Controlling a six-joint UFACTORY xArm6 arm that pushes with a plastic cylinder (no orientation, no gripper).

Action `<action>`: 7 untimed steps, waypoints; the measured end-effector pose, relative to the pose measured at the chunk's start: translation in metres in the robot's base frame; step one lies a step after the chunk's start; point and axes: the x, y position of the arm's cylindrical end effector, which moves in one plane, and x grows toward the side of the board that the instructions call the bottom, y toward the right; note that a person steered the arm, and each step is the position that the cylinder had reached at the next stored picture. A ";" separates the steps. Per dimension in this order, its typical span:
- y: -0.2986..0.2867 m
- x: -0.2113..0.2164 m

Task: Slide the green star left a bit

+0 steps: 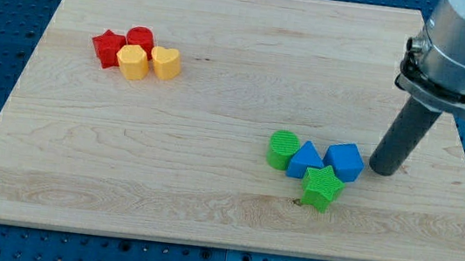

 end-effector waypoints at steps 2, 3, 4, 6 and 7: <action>-0.008 0.045; -0.015 0.045; -0.053 0.048; -0.060 0.052; -0.056 0.065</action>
